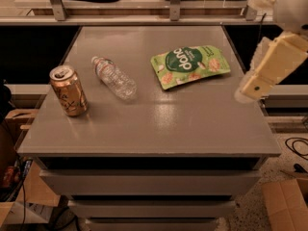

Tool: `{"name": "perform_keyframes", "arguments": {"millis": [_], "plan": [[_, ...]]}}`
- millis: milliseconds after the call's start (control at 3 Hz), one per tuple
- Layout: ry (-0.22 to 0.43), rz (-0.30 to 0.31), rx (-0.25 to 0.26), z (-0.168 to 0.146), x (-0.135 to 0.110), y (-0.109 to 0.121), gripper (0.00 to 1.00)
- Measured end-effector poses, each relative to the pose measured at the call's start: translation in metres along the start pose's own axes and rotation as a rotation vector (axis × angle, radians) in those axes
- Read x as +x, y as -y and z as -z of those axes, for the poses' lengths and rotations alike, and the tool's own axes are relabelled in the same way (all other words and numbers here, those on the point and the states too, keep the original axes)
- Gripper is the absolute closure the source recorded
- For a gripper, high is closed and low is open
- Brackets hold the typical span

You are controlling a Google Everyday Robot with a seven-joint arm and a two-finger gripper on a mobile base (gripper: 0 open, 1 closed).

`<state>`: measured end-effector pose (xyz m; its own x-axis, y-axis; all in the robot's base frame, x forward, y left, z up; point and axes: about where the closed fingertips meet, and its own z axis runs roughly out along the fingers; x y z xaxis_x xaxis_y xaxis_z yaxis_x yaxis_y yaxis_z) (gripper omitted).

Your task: Pick orange can

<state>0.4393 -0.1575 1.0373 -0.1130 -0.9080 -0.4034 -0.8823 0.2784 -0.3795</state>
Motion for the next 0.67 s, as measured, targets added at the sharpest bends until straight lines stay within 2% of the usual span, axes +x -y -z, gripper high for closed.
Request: {"name": "perform_keyframes", "arguments": {"millis": [667], "plan": [[0.277, -0.030, -0.101, -0.038, -0.081, -0.009, 0.00]]}}
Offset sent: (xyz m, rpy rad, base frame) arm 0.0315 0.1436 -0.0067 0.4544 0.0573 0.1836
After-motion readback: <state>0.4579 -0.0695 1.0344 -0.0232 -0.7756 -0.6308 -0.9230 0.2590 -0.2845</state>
